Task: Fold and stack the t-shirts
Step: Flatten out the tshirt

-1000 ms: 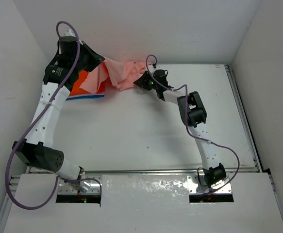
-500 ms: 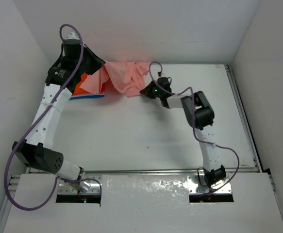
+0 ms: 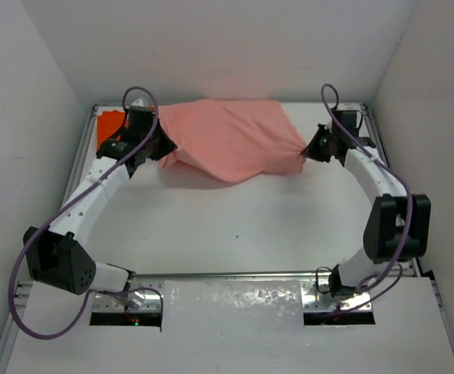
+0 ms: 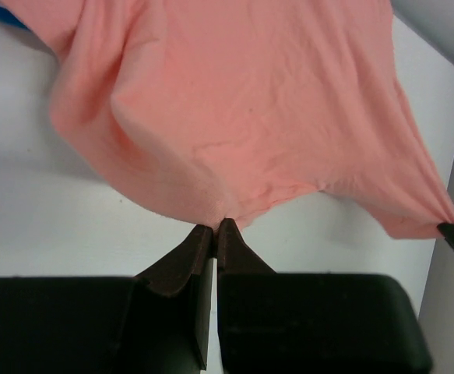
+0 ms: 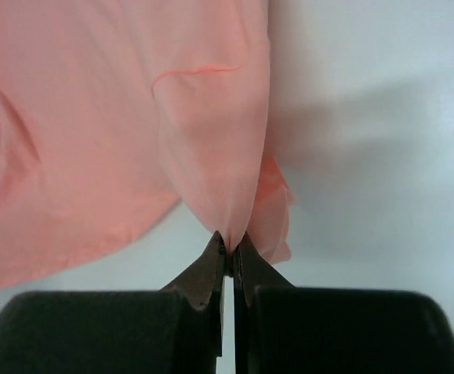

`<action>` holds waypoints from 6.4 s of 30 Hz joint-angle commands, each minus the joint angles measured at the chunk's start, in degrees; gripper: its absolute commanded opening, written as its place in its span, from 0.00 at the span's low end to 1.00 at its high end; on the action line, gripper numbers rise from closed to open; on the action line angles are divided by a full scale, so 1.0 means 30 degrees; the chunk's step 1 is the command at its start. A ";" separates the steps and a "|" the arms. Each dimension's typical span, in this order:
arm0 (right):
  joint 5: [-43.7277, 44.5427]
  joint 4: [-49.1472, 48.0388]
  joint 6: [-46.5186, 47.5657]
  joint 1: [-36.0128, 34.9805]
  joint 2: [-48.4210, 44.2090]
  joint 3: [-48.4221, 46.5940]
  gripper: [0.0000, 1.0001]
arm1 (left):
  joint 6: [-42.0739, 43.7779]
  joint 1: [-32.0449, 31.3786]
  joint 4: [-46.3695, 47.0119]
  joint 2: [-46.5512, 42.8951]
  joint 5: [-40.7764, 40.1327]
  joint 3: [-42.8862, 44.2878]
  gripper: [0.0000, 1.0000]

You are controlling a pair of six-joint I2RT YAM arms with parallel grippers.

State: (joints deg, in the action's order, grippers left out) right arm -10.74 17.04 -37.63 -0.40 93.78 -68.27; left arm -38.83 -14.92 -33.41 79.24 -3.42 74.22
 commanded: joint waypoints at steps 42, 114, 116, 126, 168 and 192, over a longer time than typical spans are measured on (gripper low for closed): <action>0.4228 0.8095 0.5804 0.3120 -0.4772 0.5965 0.42 | 0.0696 -0.2733 0.0589 -0.4530 -0.0529 -0.3382 0.00; -0.3393 0.4334 1.0168 0.8455 -0.5189 1.1568 0.45 | 0.1986 -0.2791 0.1175 -0.3152 -0.1291 -0.1036 0.00; -0.3421 0.5304 1.0198 0.8455 -0.4689 1.1361 0.44 | 0.1898 -0.2791 0.1321 -0.3153 -0.1146 -0.1096 0.00; -0.3568 0.6625 0.9906 0.8484 -0.5067 1.1125 0.45 | 0.1722 -0.2791 0.1468 -0.2479 -0.0413 -0.0071 0.00; -0.1986 0.0737 0.8001 0.6873 -0.5537 1.3440 0.29 | 0.1224 -0.2879 0.1732 -0.2771 0.0027 -0.1008 0.00; 0.7443 1.4031 0.0622 0.6932 -0.6502 0.1461 0.00 | -0.1558 -0.2791 0.0121 -0.2418 0.0669 -0.1092 0.00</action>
State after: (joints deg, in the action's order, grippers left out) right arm 3.01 47.75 -29.28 20.47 76.69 -62.08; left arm -39.88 -22.92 -32.73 74.96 -4.12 74.28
